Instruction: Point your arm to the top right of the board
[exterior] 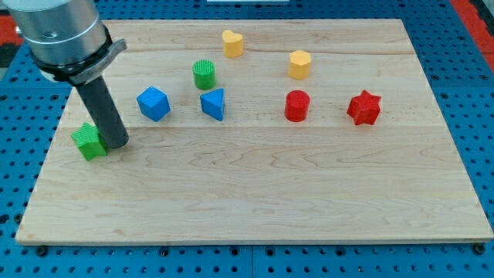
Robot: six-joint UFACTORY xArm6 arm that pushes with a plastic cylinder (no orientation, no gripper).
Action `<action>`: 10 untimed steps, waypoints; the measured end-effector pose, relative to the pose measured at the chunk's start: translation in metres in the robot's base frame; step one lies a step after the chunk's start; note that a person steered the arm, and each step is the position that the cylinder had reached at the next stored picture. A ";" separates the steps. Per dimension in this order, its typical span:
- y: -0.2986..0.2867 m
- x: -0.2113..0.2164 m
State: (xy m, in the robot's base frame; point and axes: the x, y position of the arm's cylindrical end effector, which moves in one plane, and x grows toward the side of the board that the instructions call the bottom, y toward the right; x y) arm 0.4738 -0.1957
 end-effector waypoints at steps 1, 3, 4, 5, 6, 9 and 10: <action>-0.031 0.004; 0.100 0.013; 0.233 0.015; 0.339 0.014; 0.455 0.008; 0.392 -0.154; 0.364 -0.180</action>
State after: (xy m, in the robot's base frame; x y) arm 0.2940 0.1685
